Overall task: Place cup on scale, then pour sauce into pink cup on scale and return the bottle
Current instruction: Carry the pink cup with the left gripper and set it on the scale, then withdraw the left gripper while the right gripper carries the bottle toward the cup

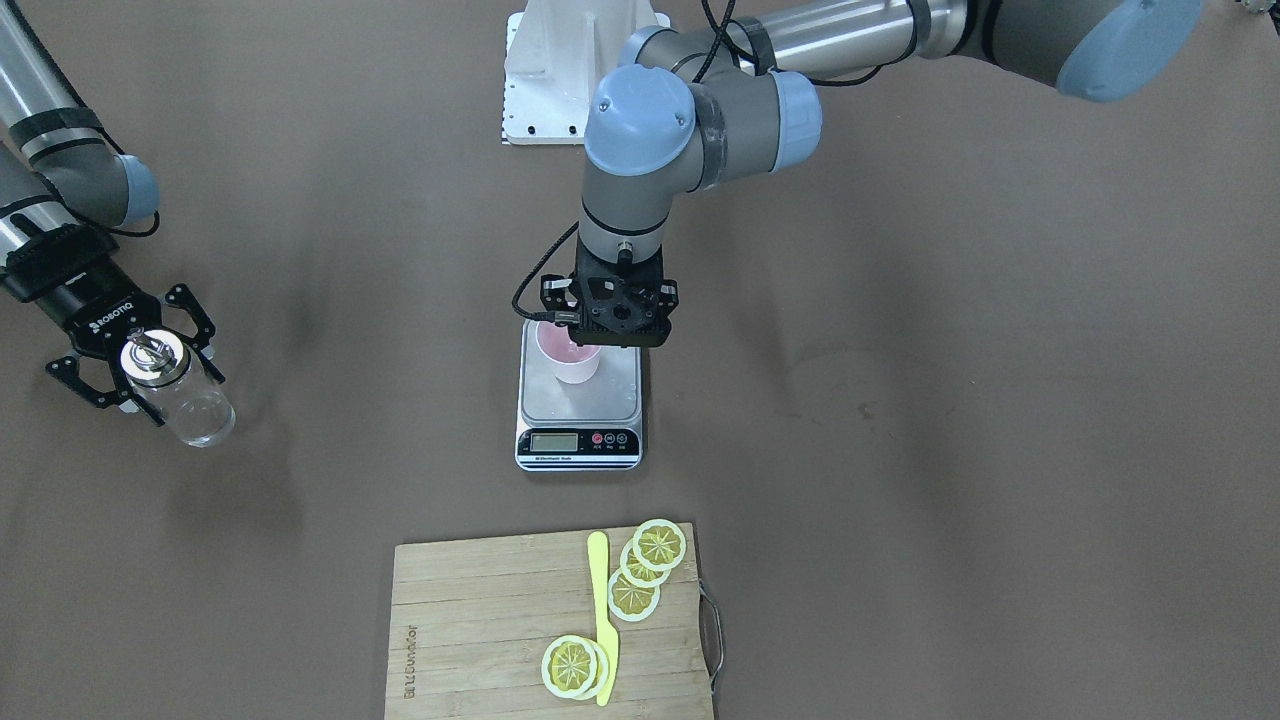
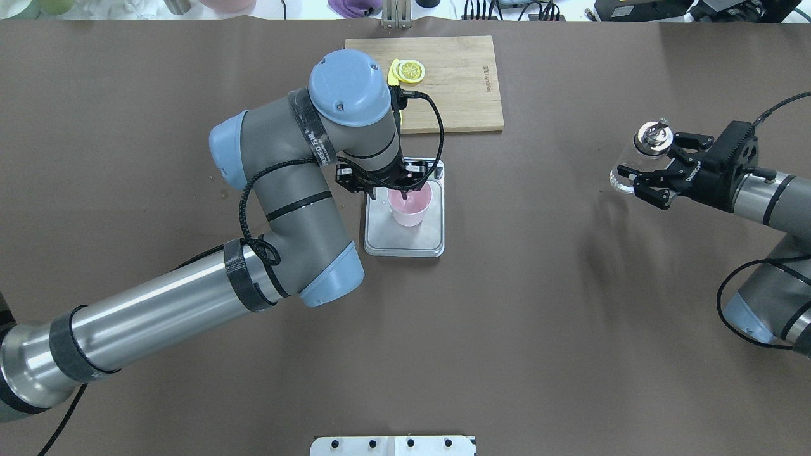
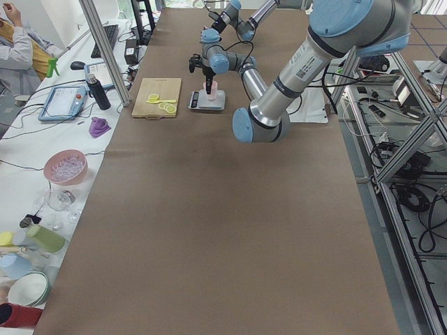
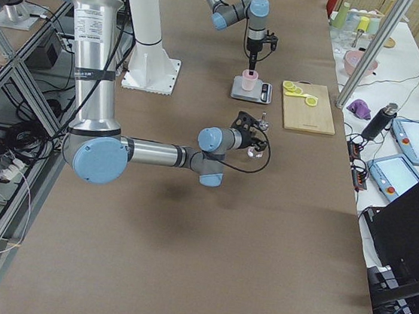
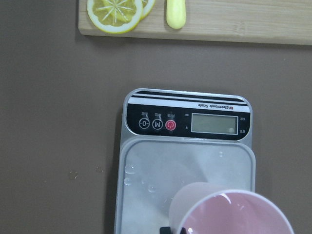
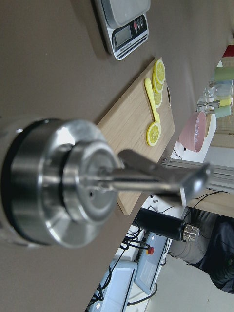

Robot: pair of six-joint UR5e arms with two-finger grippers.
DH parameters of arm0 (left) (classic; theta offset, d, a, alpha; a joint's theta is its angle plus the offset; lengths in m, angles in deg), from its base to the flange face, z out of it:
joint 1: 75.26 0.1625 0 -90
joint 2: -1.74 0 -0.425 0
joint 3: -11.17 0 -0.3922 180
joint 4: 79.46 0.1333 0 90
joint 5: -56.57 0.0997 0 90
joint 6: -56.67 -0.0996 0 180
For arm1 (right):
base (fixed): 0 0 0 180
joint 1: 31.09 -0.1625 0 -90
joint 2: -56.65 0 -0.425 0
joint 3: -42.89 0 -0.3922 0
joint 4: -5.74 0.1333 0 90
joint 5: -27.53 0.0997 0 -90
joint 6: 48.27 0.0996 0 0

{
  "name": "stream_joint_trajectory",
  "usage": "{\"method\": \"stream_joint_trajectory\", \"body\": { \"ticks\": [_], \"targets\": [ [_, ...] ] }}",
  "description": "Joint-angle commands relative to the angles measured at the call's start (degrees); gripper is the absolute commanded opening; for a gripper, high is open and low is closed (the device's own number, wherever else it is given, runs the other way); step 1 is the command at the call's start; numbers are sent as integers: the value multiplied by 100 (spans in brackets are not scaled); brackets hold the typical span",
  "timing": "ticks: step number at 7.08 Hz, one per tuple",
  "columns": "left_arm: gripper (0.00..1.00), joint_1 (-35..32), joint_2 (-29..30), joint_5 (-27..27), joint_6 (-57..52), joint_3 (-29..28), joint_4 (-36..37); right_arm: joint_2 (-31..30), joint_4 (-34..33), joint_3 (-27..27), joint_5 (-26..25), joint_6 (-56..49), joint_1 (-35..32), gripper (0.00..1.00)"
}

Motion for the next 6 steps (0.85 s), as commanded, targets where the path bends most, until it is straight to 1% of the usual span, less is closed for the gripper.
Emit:
{"method": "stream_joint_trajectory", "body": {
  "ticks": [1, 2, 3, 4, 5, 6],
  "targets": [
    [99, -516, -757, -659, -370, 877, 74, -34, -463, 417, 0, -16, 9, 0],
    [99, -815, -1251, -916, -886, 1318, 109, -147, -1223, 993, 0, -25, 122, 0],
    [99, -1053, -1578, -1110, -1126, 1523, 110, -174, -2292, 1748, -35, -69, 271, 0],
    [99, -1273, -1938, -1225, -1459, 1751, 110, -105, -3452, 2390, -174, -156, 516, 0],
    [99, -1597, -2368, -1435, -2002, 1962, 110, -43, -4447, 2971, -646, -183, 919, 0],
    [99, -1983, -2737, -1716, -2581, 2051, 110, 192, -5135, 3194, -1338, -314, 1323, 0]
  ]
}}
